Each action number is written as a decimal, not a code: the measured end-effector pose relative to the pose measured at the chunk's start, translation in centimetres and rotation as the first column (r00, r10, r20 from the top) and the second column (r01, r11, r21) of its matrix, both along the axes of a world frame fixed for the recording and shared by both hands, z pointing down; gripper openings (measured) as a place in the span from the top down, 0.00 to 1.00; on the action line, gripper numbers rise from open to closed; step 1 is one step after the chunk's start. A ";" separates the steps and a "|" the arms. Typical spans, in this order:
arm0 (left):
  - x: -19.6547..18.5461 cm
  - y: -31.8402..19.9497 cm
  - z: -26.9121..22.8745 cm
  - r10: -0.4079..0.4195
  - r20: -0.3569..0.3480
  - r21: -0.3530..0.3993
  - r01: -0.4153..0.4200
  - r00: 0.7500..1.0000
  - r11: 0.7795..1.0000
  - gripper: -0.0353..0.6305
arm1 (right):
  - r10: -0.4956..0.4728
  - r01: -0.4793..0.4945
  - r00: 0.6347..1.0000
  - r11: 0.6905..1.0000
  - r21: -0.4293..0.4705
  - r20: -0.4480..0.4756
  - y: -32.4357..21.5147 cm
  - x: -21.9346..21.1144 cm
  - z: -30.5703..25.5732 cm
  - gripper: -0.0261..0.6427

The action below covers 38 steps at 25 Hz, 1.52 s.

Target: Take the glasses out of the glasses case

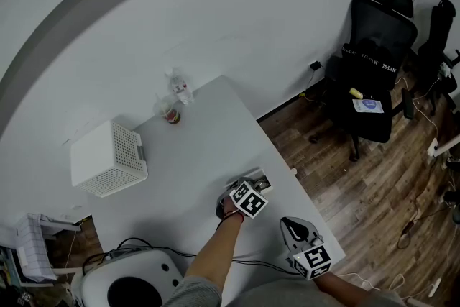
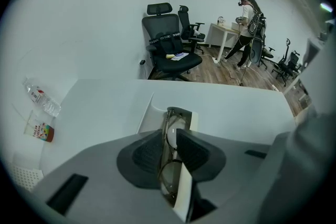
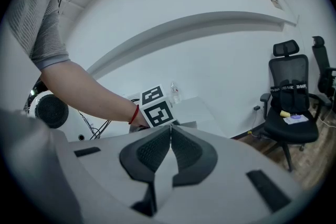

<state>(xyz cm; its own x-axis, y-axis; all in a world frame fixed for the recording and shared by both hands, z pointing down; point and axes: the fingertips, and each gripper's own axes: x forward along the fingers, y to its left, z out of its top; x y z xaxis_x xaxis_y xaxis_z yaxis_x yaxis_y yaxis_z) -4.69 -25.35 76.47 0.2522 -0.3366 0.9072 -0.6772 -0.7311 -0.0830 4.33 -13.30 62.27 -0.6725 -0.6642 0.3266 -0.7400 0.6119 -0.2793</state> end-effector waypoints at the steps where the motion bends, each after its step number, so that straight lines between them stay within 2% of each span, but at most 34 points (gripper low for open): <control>1: 0.1 0.0 0.1 0.004 -0.003 -0.008 -0.004 1.000 1.000 0.81 | 0.002 -0.002 1.000 1.000 -0.002 0.001 0.0 0.0 0.1 0.94; 10: 0.5 0.2 0.7 0.032 -0.020 -0.030 -0.033 0.999 0.999 0.81 | 0.006 -0.006 1.000 1.000 0.010 -0.015 -0.1 0.3 0.2 0.94; 19: 0.6 0.6 0.3 0.050 -0.019 0.001 -0.050 0.999 0.999 0.83 | 0.012 -0.011 1.000 1.000 0.019 -0.015 0.0 0.3 0.4 0.94; 27: 0.8 0.9 -0.5 0.090 0.026 0.053 -0.091 0.996 0.994 0.87 | 0.015 -0.015 1.000 0.999 0.030 -0.021 -0.5 0.3 -0.1 0.94; 33: 1.2 1.4 -0.8 0.133 0.062 0.061 -0.137 0.989 0.989 0.88 | 0.022 -0.021 1.000 0.999 0.033 -0.022 -0.4 0.6 -0.4 0.94; 38: 1.5 2.0 -1.5 0.184 0.125 0.090 -0.196 0.975 0.976 0.90 | 0.028 -0.027 0.999 0.999 0.034 -0.015 -0.4 0.8 -0.3 0.94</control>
<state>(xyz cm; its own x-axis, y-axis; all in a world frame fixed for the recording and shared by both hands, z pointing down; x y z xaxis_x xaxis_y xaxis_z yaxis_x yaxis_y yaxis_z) -3.23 -23.33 74.95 0.2167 -0.3844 0.8974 -0.5081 -0.8293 -0.2325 5.11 -13.75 61.95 -0.6488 -0.6931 0.3142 -0.7608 0.6000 -0.2475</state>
